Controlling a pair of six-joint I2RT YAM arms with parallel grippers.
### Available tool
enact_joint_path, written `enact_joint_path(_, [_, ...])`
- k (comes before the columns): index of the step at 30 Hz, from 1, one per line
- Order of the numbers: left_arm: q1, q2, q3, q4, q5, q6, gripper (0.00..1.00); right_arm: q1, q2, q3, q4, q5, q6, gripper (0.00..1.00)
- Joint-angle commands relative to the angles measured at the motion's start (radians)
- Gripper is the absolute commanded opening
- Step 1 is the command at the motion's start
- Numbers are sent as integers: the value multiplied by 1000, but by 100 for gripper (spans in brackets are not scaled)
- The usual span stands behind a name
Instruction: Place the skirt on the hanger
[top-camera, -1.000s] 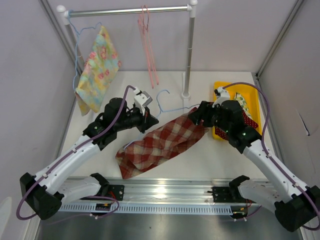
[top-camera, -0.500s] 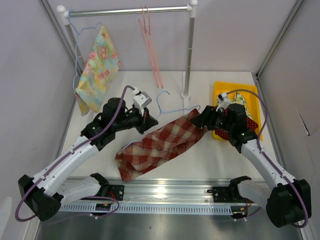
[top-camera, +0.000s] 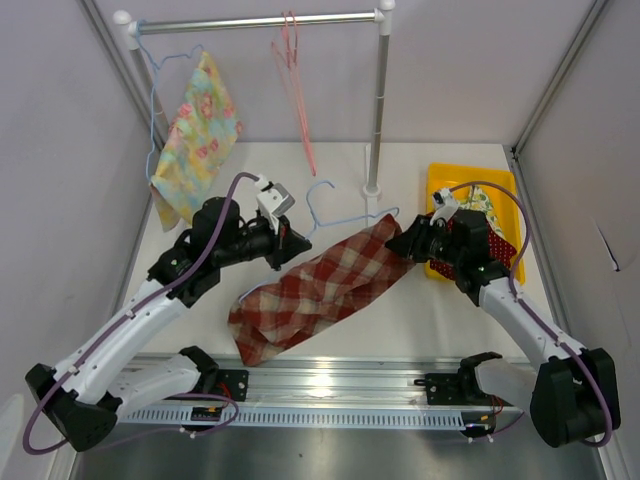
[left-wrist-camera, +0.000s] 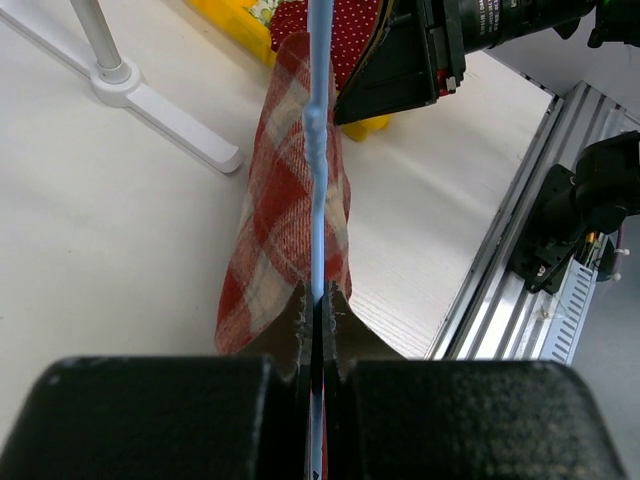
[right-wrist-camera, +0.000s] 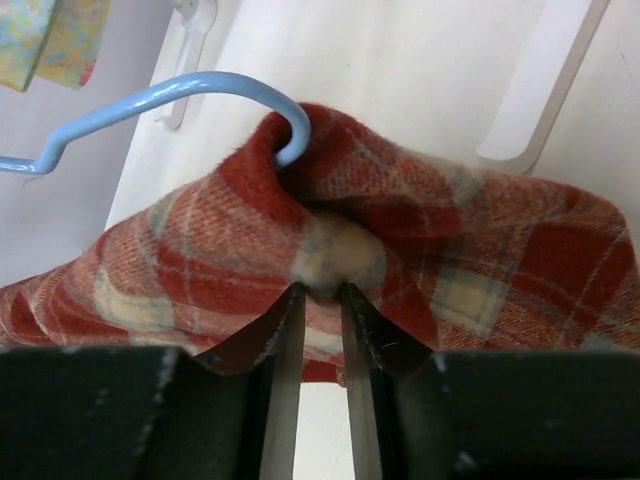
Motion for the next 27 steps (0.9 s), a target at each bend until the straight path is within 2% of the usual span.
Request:
enact_joint_path(1, [8, -66, 74, 26, 9, -1, 0, -5, -56, 5, -9, 8, -6, 25])
enact_joint_path(9, [11, -106, 175, -124, -60, 38, 0, -5, -122, 48, -120, 37, -8, 26])
enact_joint_path(17, [28, -118, 250, -325, -249, 34, 0, -7, -164, 180, -286, 77, -21, 30])
enact_joint_path(27, [116, -74, 315, -371, -341, -7, 0, -7, -175, 301, -387, 94, -41, 31])
